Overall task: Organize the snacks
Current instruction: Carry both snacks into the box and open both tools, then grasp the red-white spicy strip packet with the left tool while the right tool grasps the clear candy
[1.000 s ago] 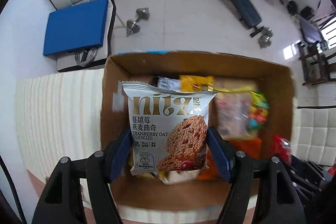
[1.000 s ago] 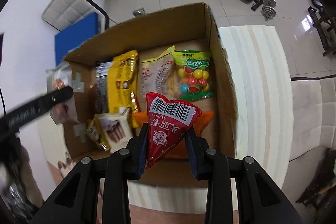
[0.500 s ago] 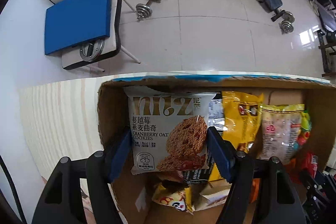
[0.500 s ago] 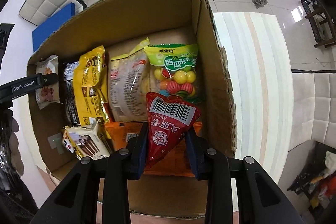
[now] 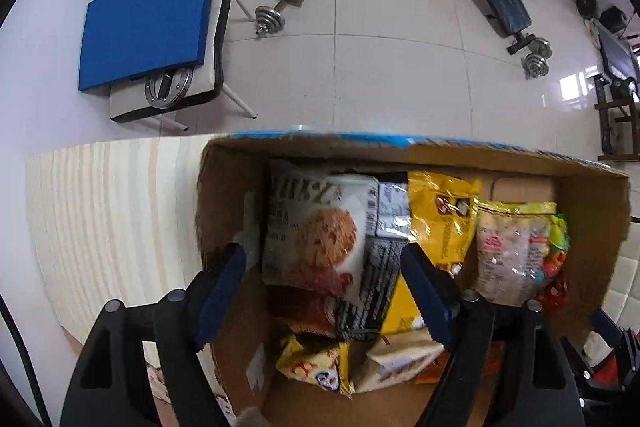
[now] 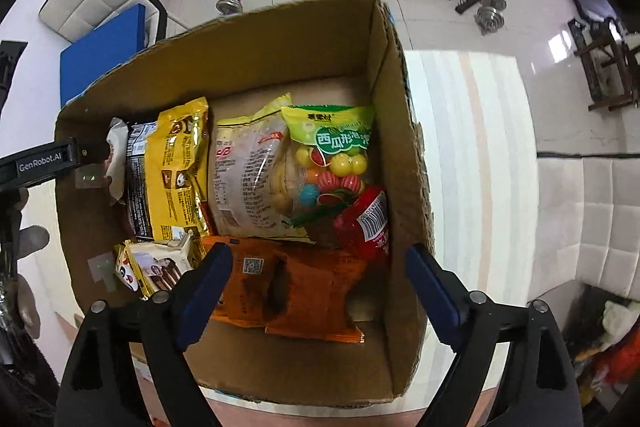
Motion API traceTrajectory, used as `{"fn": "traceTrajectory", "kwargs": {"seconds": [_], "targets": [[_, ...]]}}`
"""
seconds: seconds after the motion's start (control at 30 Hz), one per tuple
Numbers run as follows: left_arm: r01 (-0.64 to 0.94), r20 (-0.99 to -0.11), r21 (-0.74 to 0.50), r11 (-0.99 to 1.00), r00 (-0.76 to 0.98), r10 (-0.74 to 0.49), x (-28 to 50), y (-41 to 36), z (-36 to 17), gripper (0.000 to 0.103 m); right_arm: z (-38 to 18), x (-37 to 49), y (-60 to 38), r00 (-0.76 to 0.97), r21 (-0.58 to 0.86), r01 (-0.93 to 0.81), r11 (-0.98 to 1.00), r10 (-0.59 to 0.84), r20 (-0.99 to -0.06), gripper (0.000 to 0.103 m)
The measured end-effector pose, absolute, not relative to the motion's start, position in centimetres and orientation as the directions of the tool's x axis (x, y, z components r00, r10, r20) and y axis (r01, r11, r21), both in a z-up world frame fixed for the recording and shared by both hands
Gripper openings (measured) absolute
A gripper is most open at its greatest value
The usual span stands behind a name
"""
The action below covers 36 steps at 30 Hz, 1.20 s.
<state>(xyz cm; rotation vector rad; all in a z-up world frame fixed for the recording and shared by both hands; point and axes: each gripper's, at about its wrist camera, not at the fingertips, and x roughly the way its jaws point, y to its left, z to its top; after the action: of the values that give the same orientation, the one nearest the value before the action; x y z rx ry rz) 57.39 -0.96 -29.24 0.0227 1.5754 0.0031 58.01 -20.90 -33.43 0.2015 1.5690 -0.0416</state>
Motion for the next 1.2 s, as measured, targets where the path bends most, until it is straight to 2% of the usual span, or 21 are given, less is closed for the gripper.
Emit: {"fn": "traceTrajectory", "kwargs": {"seconds": [0.3,0.87,1.2], "targets": [[0.024,-0.990,-0.023,0.999,0.136,-0.026,51.2,-1.8,-24.7,0.079,-31.3,55.4,-19.9,0.062,0.102,0.110,0.989,0.095,-0.994,0.093],[0.007,-0.909,0.001,1.000,0.417,-0.002,38.6,-2.4,-17.1,0.079,-24.7,46.2,-16.8,0.273,0.069,0.048,0.997,0.053,-0.960,0.093],[0.008,-0.876,-0.009,1.000,0.483,-0.012,33.3,-2.3,-14.6,0.079,-21.6,41.5,-17.1,0.326,0.116,0.074,0.991,0.086,-0.941,0.093]]}}
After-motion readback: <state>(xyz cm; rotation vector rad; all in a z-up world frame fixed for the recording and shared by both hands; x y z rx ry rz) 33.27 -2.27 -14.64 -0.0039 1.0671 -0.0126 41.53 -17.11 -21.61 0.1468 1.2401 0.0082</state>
